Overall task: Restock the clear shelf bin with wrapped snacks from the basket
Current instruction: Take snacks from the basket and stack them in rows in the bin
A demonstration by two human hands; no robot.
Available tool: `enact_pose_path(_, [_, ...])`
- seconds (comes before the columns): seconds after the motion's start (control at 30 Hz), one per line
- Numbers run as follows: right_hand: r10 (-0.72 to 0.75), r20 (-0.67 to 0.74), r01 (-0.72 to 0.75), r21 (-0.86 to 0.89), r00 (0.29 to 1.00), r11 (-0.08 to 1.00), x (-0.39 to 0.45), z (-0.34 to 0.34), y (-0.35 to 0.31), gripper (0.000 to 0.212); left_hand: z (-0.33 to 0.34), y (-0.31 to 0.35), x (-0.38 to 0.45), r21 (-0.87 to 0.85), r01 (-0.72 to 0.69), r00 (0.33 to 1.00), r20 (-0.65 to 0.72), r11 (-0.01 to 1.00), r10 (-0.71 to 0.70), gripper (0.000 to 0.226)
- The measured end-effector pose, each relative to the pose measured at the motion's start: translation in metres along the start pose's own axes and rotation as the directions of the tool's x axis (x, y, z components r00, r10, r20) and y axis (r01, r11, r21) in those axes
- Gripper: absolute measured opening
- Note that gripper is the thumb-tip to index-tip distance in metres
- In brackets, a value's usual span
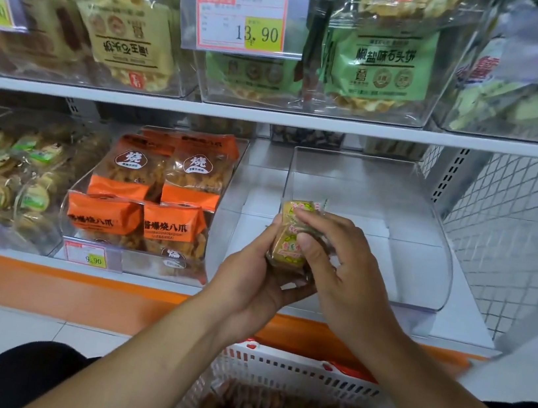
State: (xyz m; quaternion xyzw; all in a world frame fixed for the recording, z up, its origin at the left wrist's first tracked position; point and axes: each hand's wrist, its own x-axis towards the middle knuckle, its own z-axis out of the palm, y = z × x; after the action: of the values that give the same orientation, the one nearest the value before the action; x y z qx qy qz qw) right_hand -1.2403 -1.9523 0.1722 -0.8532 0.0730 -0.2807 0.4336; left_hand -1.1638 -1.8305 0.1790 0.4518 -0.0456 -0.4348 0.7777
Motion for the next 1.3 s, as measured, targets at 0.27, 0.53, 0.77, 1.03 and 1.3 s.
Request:
enact_pose_path(0.27, [0.224,-0.023,-0.207,0.298,0.974,0.932,0.001,-0.006,-0.002,0.017,-0.003,-0.004,-0.002,0.078,-0.033,0.998,-0.058,0.996,0.038,0.046])
enact_pose_path(0.53, [0.535,-0.103,-0.415,0.517,0.839,0.749,0.003,0.001,0.001,0.023,-0.004,-0.022,-0.007,0.232,-0.147,0.981,-0.086,0.962,0.171,0.031])
enact_pose_path(0.77, [0.422,-0.144,-0.386,0.222,0.895,0.895,0.018,0.007,0.002,0.028,-0.005,-0.02,-0.006,0.18,-0.117,0.975,-0.167,0.977,0.147,0.024])
enact_pose_path(1.03, [0.418,-0.014,-0.409,0.178,0.908,0.895,0.003,0.002,-0.006,0.042,-0.004,-0.024,-0.014,0.171,-0.084,0.979,-0.172,0.982,0.114,0.027])
enact_pose_path(1.3, [0.456,0.128,-0.45,0.529,0.881,0.72,0.011,-0.027,-0.009,0.028,-0.008,-0.012,-0.015,0.215,-0.175,0.974,-0.106,0.961,0.201,0.019])
